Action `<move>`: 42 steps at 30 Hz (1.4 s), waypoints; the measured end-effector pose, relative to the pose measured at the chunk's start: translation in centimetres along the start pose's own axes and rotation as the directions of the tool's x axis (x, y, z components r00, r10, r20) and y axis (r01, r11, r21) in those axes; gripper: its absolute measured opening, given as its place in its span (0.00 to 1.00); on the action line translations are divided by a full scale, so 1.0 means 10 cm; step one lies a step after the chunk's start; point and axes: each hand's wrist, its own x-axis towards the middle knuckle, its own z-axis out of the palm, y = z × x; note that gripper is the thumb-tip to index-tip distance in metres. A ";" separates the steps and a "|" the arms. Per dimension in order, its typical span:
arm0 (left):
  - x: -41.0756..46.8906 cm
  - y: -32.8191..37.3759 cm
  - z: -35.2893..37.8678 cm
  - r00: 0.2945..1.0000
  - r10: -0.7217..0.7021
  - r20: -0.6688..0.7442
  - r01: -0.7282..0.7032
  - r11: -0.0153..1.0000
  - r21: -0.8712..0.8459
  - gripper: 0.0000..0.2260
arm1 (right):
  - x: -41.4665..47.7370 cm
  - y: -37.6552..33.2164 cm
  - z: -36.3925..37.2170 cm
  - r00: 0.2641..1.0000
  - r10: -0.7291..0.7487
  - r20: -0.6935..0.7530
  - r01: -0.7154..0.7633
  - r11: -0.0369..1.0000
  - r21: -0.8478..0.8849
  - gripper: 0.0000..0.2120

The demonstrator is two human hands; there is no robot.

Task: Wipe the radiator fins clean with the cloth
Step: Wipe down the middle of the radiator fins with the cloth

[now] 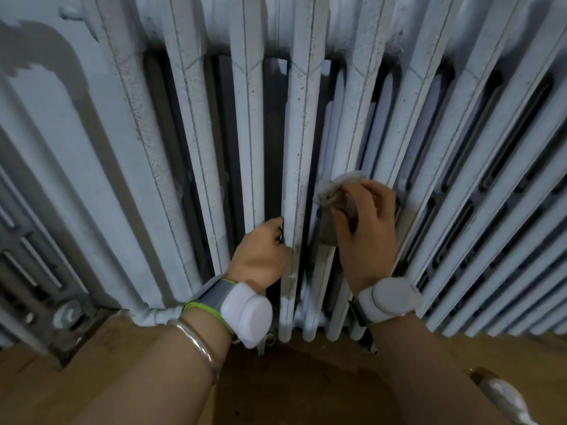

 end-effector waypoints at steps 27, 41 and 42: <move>-0.03 -0.01 0.00 0.995 0.083 0.061 -0.084 0.996 0.004 0.19 | -1.17 0.53 0.12 0.887 0.139 0.441 -0.108 0.990 -0.095 0.14; -0.03 0.06 -0.07 0.988 0.154 -0.006 -0.154 0.988 0.011 0.22 | 0.00 -0.09 -0.05 0.999 0.007 -0.033 -0.007 1.000 0.004 0.14; -0.03 0.07 -0.07 0.990 0.139 0.000 -0.139 0.990 0.003 0.23 | -0.01 -0.08 -0.02 1.000 0.006 -0.019 -0.006 1.000 -0.009 0.15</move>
